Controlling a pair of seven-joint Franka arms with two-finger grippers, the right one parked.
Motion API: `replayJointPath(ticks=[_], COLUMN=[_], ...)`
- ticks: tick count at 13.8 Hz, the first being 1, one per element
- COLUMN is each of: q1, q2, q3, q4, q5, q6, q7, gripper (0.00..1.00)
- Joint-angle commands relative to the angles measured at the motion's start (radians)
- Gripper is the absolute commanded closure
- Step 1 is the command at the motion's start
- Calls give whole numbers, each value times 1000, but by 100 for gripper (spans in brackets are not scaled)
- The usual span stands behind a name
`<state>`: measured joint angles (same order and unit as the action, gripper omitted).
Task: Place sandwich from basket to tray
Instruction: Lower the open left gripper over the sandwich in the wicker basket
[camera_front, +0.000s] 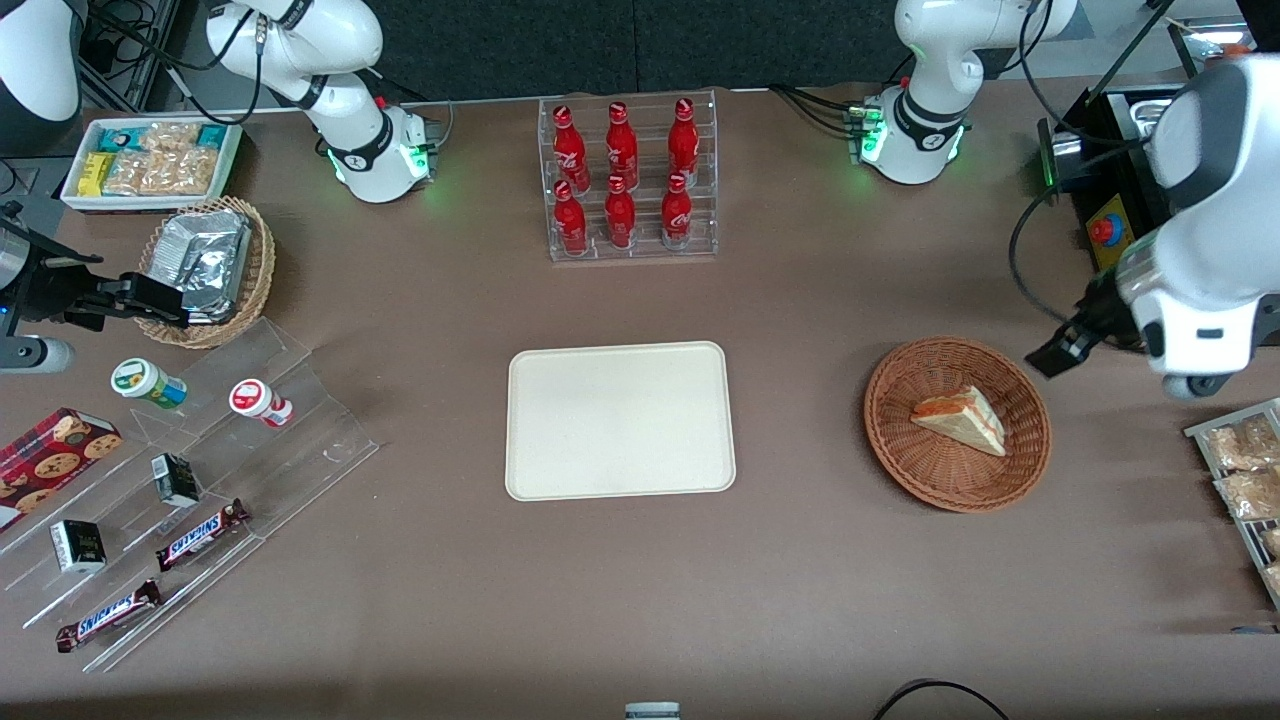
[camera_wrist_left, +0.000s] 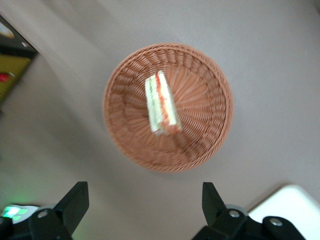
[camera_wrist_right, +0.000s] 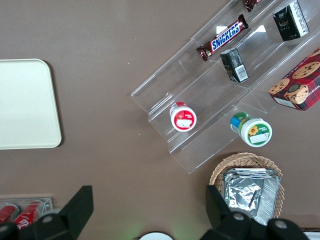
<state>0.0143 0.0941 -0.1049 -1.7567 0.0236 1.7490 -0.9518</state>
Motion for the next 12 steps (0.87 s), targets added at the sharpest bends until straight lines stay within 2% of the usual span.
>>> replayJointPath(ticks=[1, 5, 8, 12], q1=[-7, 1, 3, 4], q2=[-25, -24, 41, 110], q3=[1, 2, 4, 7], q4=[-156, -312, -363, -377], q5=[-10, -10, -2, 5], q6=[175, 361, 501, 518], q7=[-143, -193, -266, -280], gripper=[0, 0, 0, 0])
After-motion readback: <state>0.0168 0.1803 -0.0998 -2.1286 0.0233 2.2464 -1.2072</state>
